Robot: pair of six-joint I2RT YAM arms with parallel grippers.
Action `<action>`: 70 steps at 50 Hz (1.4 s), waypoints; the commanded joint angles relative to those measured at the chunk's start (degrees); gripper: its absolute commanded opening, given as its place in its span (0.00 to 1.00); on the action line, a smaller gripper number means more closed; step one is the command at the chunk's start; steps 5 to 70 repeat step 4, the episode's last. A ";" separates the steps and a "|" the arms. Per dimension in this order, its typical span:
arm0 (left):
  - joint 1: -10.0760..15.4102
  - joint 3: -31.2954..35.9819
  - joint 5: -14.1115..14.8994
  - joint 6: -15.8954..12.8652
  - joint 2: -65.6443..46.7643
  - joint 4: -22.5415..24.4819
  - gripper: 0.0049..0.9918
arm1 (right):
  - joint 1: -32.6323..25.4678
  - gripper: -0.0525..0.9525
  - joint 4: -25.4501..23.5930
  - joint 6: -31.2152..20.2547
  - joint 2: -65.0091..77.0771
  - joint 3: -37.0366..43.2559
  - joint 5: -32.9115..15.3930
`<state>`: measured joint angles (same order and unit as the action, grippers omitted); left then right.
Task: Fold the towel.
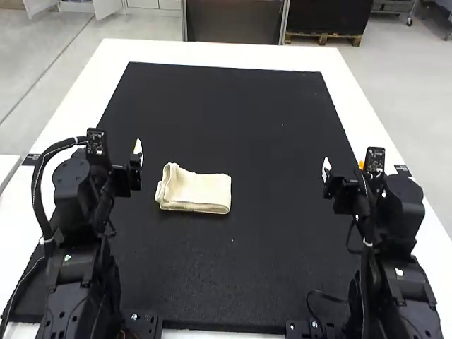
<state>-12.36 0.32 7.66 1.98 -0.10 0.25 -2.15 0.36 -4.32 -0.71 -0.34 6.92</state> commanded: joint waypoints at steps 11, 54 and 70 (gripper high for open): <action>-0.03 -0.23 -0.54 0.13 0.19 0.10 0.97 | -0.75 0.97 -0.80 -0.78 0.45 0.34 -0.68; -0.03 -0.23 -0.54 0.13 0.19 0.10 0.97 | -0.75 0.97 -0.80 -0.78 0.45 0.34 -0.68; -0.03 -0.23 -0.54 0.13 0.19 0.10 0.97 | -0.75 0.97 -0.80 -0.78 0.45 0.34 -0.68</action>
